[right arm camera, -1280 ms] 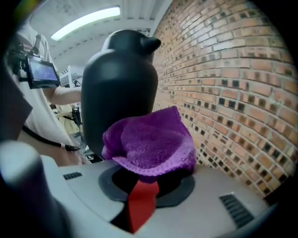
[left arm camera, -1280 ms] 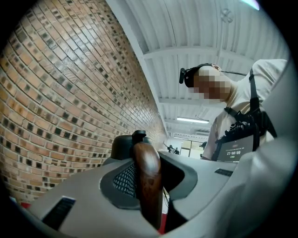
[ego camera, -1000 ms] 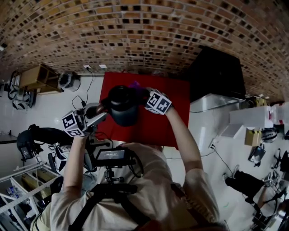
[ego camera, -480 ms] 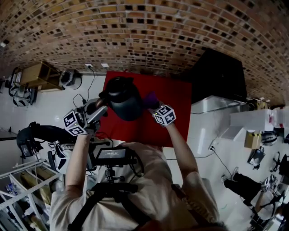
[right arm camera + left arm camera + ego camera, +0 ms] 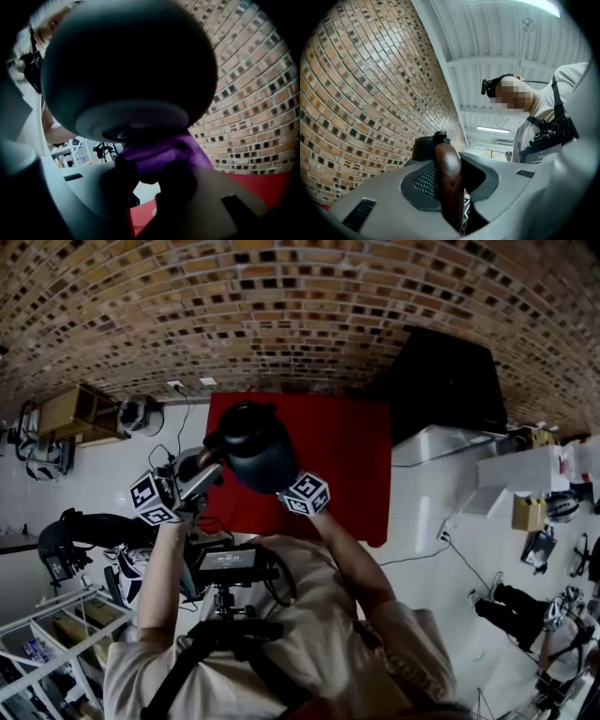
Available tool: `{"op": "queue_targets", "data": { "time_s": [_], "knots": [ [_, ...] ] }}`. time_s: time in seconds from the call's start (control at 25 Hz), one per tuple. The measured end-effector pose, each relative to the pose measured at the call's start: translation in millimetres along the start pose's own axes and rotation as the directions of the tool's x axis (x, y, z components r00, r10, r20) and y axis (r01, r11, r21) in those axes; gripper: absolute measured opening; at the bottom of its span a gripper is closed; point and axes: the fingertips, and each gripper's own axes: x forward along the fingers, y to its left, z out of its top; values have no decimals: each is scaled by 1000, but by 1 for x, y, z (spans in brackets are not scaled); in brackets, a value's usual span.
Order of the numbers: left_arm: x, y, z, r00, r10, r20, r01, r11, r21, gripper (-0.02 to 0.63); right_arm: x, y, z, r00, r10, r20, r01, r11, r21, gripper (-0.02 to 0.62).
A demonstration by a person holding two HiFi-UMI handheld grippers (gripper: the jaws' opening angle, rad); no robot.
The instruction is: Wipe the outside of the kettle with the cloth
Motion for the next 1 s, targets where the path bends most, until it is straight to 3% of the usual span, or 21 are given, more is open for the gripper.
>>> {"op": "queue_targets", "data": {
  "time_s": [0.16, 0.32, 0.44, 0.56, 0.76, 0.92, 1.0],
  "knots": [
    [-17, -3, 0, 1000, 6, 28, -5, 1000, -17, 87, -30, -6, 5, 1000, -8, 4, 8, 999, -42, 100],
    [-33, -3, 7, 996, 26, 81, -24, 999, -30, 89, -58, -21, 23, 996, -73, 58, 75, 996, -37, 100],
    [-42, -1, 15, 993, 45, 112, -42, 999, -25, 89, -83, -39, 49, 978, -138, 155, 134, 990, 38, 100],
    [-48, 2, 17, 994, 80, 81, -81, 997, 16, 89, -112, -62, 71, 950, -207, 235, 185, 976, 111, 100],
    [-57, 12, 10, 989, 129, 67, -130, 992, 6, 89, -121, -67, 31, 966, -236, 109, 228, 970, 84, 100],
    [-53, 20, 11, 982, 148, 114, -145, 989, -29, 89, -72, -26, -25, 991, -132, -35, 133, 990, 52, 100],
    [-45, 24, 11, 980, 153, 129, -149, 988, -37, 89, -39, 1, -36, 997, -60, -53, 62, 997, 40, 100]
  ]
}}
